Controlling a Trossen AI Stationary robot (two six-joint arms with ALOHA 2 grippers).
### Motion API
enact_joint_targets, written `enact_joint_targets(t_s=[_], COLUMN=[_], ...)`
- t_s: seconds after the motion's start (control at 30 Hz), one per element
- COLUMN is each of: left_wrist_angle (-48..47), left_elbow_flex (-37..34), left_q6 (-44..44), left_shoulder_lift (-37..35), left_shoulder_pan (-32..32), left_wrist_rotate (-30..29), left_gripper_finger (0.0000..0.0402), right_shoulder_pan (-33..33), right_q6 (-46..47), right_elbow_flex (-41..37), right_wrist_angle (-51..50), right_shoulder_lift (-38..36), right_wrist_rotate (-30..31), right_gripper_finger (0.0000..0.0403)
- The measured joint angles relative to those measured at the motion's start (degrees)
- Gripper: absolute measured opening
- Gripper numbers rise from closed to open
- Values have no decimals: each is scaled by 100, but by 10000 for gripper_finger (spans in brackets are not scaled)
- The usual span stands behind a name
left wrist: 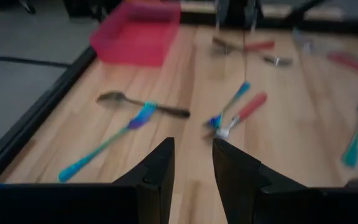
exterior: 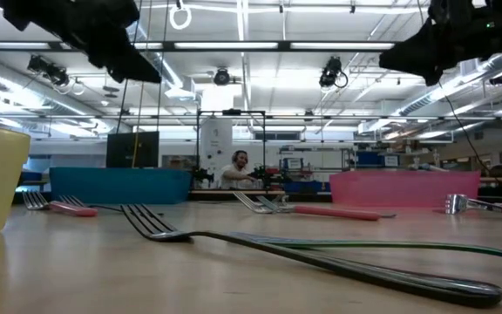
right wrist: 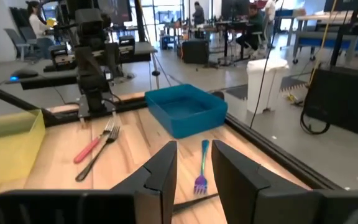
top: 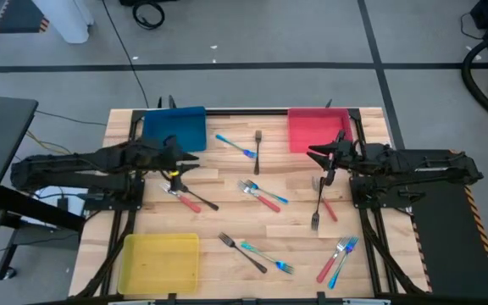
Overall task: Sort silverware by color (type)
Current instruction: Put the middle left black fork into the blue bin
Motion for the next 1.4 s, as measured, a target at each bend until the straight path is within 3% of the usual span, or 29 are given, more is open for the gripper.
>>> enact_joint_targets(t_s=[0.23,0.87,1.4], left_wrist_angle=[-20,-581,-675], left_elbow_flex=[0,0,0], left_q6=[-35,-478,-638], left_shoulder_lift=[796,2180,3177], left_shoulder_pan=[-69,-142,-584], left_wrist_rotate=[733,769,769], left_gripper_finger=[109,109,109], right_shoulder_pan=[0,0,0], right_q6=[-111,-305,-438], right_elbow_flex=[0,0,0], right_wrist_angle=[43,254,267], right_shoulder_lift=[277,380,379], right_wrist_rotate=[2,4,4], right_gripper_finger=[109,109,109])
